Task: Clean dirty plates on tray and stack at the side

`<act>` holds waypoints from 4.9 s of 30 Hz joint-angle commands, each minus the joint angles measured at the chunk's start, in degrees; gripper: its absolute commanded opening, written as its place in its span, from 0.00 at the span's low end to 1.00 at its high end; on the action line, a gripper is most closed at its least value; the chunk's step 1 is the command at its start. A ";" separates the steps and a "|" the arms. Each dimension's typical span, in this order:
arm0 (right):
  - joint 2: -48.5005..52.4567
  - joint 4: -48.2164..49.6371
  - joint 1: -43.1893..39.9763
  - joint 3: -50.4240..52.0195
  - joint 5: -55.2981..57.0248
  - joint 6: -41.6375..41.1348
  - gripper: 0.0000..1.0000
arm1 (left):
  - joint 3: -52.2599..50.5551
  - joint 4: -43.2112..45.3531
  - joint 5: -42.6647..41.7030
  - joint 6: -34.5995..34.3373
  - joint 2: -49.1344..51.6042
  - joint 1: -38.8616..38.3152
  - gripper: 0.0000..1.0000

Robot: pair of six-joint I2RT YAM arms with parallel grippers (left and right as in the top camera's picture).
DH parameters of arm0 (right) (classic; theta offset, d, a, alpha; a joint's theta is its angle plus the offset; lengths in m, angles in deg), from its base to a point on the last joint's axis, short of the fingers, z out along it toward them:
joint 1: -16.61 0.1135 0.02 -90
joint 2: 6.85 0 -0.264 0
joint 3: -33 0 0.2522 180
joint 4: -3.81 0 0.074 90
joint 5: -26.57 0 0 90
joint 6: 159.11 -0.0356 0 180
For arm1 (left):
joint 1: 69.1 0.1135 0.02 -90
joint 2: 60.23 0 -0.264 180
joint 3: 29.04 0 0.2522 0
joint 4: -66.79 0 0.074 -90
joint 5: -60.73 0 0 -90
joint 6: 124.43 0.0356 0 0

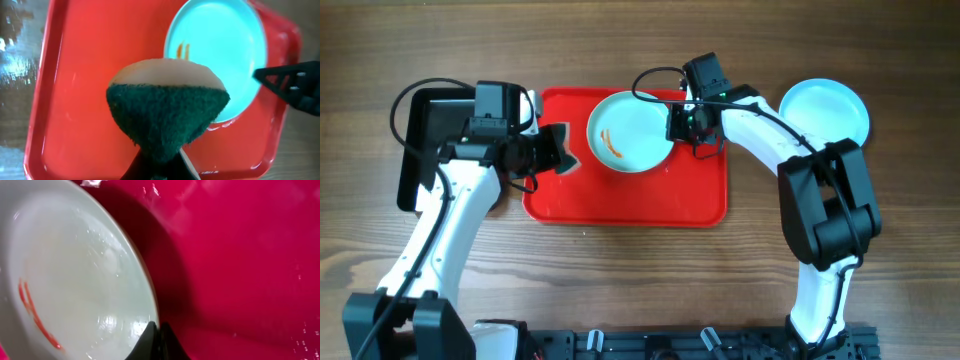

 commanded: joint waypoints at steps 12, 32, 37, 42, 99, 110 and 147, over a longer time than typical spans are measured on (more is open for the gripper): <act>-1.29 -11.02 5.38 -0.33 0.44 13.51 0.04 | -4.33 0.37 4.42 0.68 11.72 -0.20 0.04; -1.29 -13.05 7.28 -0.33 3.39 10.97 0.04 | -5.53 7.67 11.50 0.87 16.92 -0.20 0.04; -1.29 -12.26 7.28 -0.33 3.39 10.95 0.04 | -1.55 2.47 6.40 0.68 12.39 -0.20 0.04; -1.29 -12.09 7.28 -0.33 1.99 10.95 0.04 | 0.11 -0.24 -4.04 -0.98 6.34 -0.22 0.04; -1.27 -14.88 9.05 -0.33 8.46 0.76 0.04 | 3.93 -3.32 33.83 -7.85 24.72 -9.94 0.04; -1.29 -15.80 9.05 -2.58 19.41 3.69 0.04 | 12.83 -3.02 13.14 -7.48 6.25 -2.43 0.04; -13.53 -13.22 6.27 0.33 27.85 12.92 0.04 | 2.10 -3.02 7.98 -7.93 4.87 -2.45 0.04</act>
